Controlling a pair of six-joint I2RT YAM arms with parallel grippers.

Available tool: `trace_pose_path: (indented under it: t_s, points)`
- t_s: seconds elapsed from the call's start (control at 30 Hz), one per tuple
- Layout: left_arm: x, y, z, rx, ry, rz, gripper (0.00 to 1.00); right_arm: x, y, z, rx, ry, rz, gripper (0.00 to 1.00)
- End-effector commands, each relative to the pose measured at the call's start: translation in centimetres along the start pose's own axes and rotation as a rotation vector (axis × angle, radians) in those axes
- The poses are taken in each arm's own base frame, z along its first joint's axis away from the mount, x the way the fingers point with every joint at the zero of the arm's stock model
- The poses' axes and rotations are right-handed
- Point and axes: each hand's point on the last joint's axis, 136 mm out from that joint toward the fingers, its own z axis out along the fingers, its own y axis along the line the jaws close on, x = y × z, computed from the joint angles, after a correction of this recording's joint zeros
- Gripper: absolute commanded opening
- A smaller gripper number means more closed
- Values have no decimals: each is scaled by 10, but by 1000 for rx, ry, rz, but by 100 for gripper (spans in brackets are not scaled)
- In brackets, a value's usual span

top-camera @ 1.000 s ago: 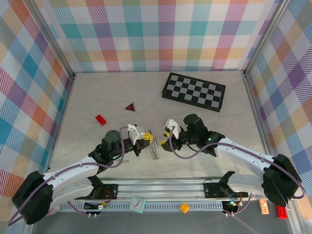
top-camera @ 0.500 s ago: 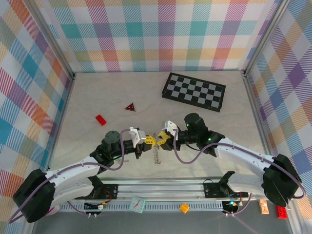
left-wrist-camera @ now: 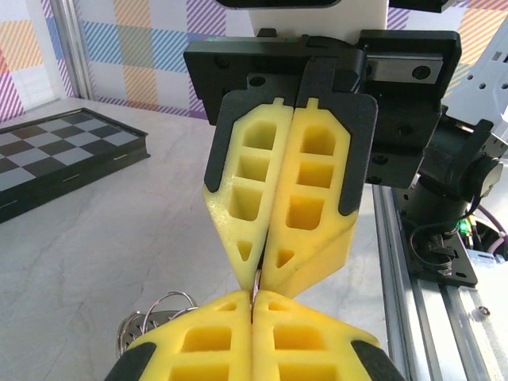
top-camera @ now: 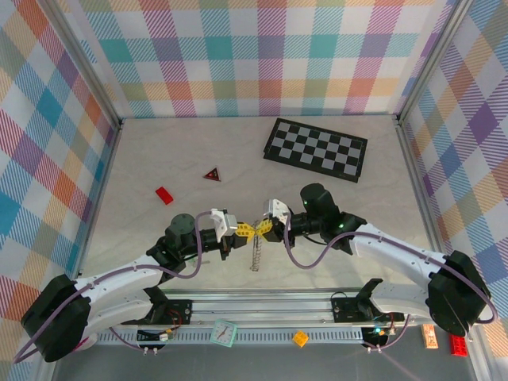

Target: Put the keys on the keyring

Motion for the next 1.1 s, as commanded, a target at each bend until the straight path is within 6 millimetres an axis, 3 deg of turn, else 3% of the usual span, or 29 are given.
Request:
trace_pose_path:
  t_s: [0.0, 0.07, 0.13, 0.3, 0.6, 0.7, 1.03, 1.07]
  points:
    - [-16, 2, -1, -27, -45, 37, 23, -12, 5, -4, -34, 6, -42, 0]
    - [-12, 4, -4, -46, -12, 36, 36, -10, 3, -6, -22, 44, -54, 0]
    - [-7, 5, -6, -57, 31, 41, 38, -9, 2, -8, -14, 79, -70, 0]
    - [3, 8, -10, -78, 132, 48, 39, -5, 2, -6, -8, 160, -131, 0]
    - [1, 1, -2, -10, 158, 54, 35, -11, 5, 0, -22, 234, -206, 0]
    - [4, -1, 1, 15, 174, 48, 30, -15, 8, 2, -34, 227, -214, 0]
    - [1, -5, 2, 44, 161, 62, 1, -19, 12, 6, -50, 220, -211, 0]
    - [1, -6, 2, 48, 160, 61, 0, -21, 10, 6, -34, 209, -202, 5]
